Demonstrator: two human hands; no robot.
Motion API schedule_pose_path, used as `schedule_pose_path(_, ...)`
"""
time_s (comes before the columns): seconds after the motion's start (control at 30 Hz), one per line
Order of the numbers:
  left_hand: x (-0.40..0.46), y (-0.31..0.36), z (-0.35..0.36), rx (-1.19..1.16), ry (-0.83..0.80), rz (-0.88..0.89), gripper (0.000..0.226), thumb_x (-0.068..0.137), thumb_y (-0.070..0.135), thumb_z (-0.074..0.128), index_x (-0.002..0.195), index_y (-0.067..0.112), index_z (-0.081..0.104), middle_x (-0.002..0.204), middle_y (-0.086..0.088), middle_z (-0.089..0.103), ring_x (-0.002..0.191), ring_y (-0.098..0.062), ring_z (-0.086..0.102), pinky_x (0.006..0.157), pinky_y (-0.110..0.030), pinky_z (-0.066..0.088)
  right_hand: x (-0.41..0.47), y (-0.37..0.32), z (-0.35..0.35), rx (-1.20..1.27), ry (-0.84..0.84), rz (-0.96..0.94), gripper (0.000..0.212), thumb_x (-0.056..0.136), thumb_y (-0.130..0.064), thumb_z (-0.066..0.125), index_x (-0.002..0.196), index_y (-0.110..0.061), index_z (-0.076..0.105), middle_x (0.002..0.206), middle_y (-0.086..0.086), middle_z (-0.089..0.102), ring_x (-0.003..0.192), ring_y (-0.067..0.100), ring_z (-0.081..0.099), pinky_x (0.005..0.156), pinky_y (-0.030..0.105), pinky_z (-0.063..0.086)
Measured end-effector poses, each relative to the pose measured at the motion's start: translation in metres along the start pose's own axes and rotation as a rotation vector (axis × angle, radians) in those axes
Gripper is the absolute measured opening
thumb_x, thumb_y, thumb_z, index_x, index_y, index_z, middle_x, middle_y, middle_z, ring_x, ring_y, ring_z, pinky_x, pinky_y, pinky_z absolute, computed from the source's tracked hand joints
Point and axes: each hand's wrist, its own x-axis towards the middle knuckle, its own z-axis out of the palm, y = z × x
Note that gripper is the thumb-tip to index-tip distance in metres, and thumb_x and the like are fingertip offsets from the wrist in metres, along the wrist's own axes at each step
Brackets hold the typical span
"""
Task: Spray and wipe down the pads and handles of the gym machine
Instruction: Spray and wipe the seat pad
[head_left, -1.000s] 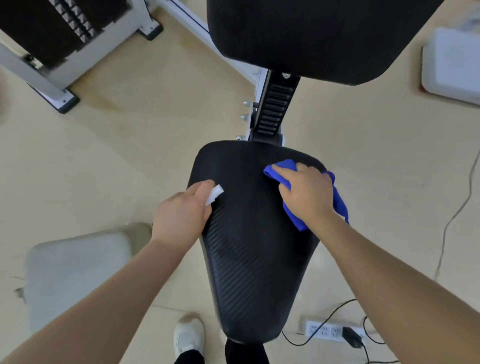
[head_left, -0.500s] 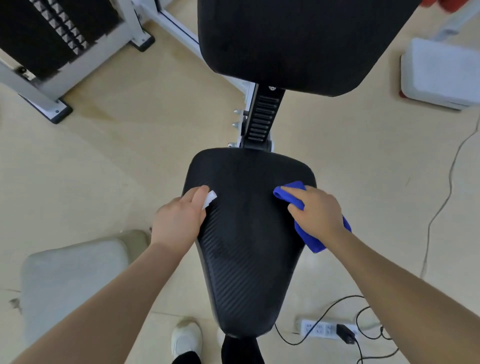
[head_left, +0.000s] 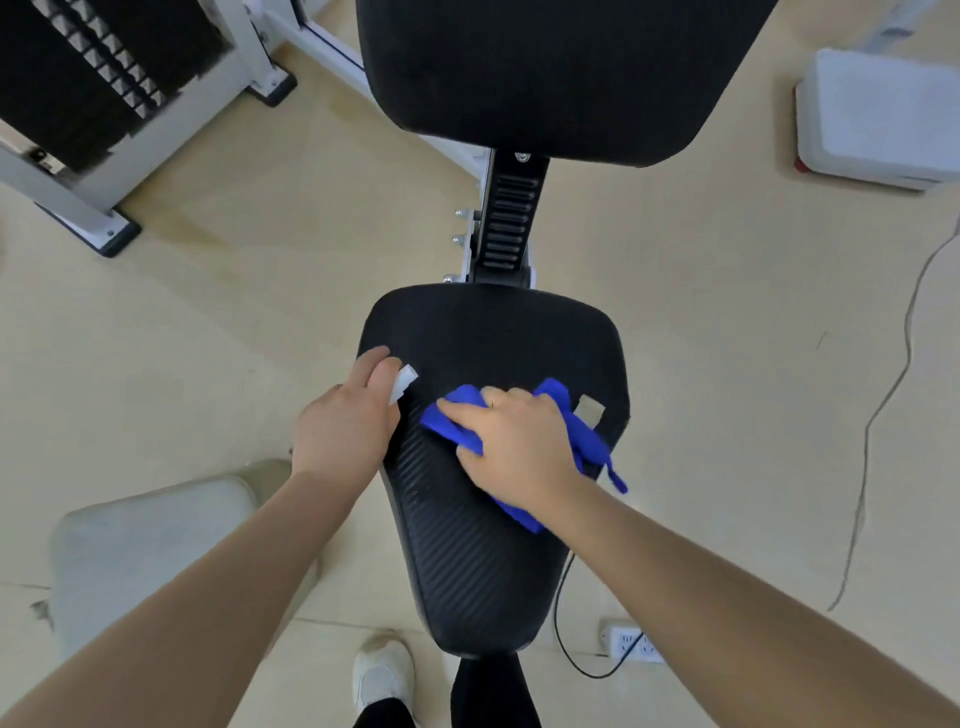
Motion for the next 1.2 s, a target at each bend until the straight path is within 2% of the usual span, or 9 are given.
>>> schedule_pose_path(0.1, 0.001, -0.001, 0.000, -0.030, -0.079, -0.151, 0.033, 0.090, 0.016, 0.051, 0.123, 0.017, 0.050, 0.153, 0.000, 0.026, 0.057, -0.027, 0.042, 0.052, -0.029, 0.029, 0.021, 0.019, -0.006, -0.111, -0.004, -0.006, 0.047, 0.091, -0.037, 0.044, 0.137, -0.042, 0.039, 0.117, 0.002, 0.053, 0.106, 0.029, 0.049, 0.084, 0.039, 0.037)
schedule_pose_path(0.23, 0.002, -0.006, 0.003, -0.128, -0.067, -0.130, 0.023, 0.087, 0.012, 0.055, 0.109, 0.013, 0.058, 0.140, -0.005, 0.047, 0.060, -0.037, 0.058, 0.052, -0.030, 0.035, 0.085, 0.068, -0.009, -0.112, 0.184, 0.498, 0.037, 0.093, -0.028, 0.042, 0.129, -0.034, 0.050, 0.105, 0.006, 0.056, 0.094, 0.029, 0.050, 0.080, 0.040, 0.037)
schedule_pose_path(0.3, 0.002, -0.008, 0.005, -0.158, -0.056, -0.102, 0.021, 0.083, 0.010, 0.059, 0.104, 0.010, 0.061, 0.134, -0.008, 0.054, 0.060, -0.039, 0.061, 0.052, -0.030, 0.037, 0.094, 0.059, -0.003, -0.119, 0.218, 0.528, 0.035, 0.094, -0.026, 0.042, 0.127, -0.031, 0.053, 0.100, 0.006, 0.055, 0.089, 0.027, 0.048, 0.078, 0.039, 0.035)
schedule_pose_path(0.43, -0.001, -0.005, 0.003, -0.221, -0.076, -0.171, 0.027, 0.089, 0.018, 0.053, 0.116, 0.014, 0.056, 0.142, -0.001, 0.045, 0.078, -0.036, 0.063, 0.060, -0.030, 0.038, 0.051, 0.011, 0.006, -0.037, 0.168, 0.211, 0.037, 0.091, -0.030, 0.045, 0.126, -0.034, 0.055, 0.107, 0.004, 0.059, 0.097, 0.028, 0.054, 0.078, 0.037, 0.034)
schedule_pose_path(0.63, -0.013, -0.021, -0.010, -0.538, -0.190, -0.218, 0.036, 0.091, 0.027, 0.054, 0.124, 0.014, 0.049, 0.137, -0.001, 0.039, 0.107, -0.023, 0.053, 0.081, -0.027, 0.038, -0.027, -0.025, 0.014, -0.002, 0.090, -0.269, 0.041, 0.069, -0.038, 0.039, 0.093, -0.038, 0.072, 0.064, -0.005, 0.056, 0.053, 0.019, 0.053, 0.052, 0.029, 0.041)
schedule_pose_path(0.77, -0.038, -0.026, -0.011, -0.538, -0.106, -0.221, 0.038, 0.090, 0.025, 0.055, 0.126, 0.015, 0.048, 0.121, -0.005, 0.049, 0.092, -0.017, 0.052, 0.076, -0.025, 0.037, 0.027, -0.019, 0.005, -0.079, 0.066, -0.013, 0.043, 0.090, -0.033, 0.045, 0.132, -0.041, 0.048, 0.108, 0.004, 0.057, 0.095, 0.028, 0.054, 0.079, 0.039, 0.039)
schedule_pose_path(0.87, -0.054, -0.032, -0.013, -0.570, -0.148, -0.195, 0.047, 0.093, 0.029, 0.050, 0.137, 0.034, 0.037, 0.110, 0.006, 0.046, 0.078, -0.011, 0.049, 0.070, -0.024, 0.035, 0.039, -0.023, 0.004, -0.057, 0.089, 0.133, 0.043, 0.094, -0.034, 0.043, 0.137, -0.039, 0.042, 0.115, 0.001, 0.054, 0.102, 0.024, 0.050, 0.084, 0.038, 0.036)
schedule_pose_path(1.07, -0.089, -0.027, -0.026, -0.571, -0.210, 0.023, 0.054, 0.095, 0.030, 0.045, 0.136, 0.047, 0.016, 0.104, 0.008, 0.041, 0.073, -0.016, 0.049, 0.069, -0.027, 0.038, -0.069, -0.037, 0.017, -0.058, 0.112, -0.237, 0.040, 0.072, -0.033, 0.043, 0.101, -0.035, 0.071, 0.066, -0.004, 0.058, 0.056, 0.019, 0.056, 0.052, 0.030, 0.037)
schedule_pose_path(1.2, -0.100, -0.024, -0.028, -0.550, -0.229, 0.130, 0.052, 0.088, 0.050, 0.029, 0.139, 0.039, 0.031, 0.103, 0.010, 0.044, 0.067, -0.014, 0.049, 0.066, -0.030, 0.044, -0.103, -0.029, 0.023, -0.135, 0.010, -0.495, 0.038, 0.068, -0.035, 0.051, 0.101, -0.039, 0.069, 0.069, -0.006, 0.059, 0.057, 0.014, 0.054, 0.054, 0.030, 0.044)
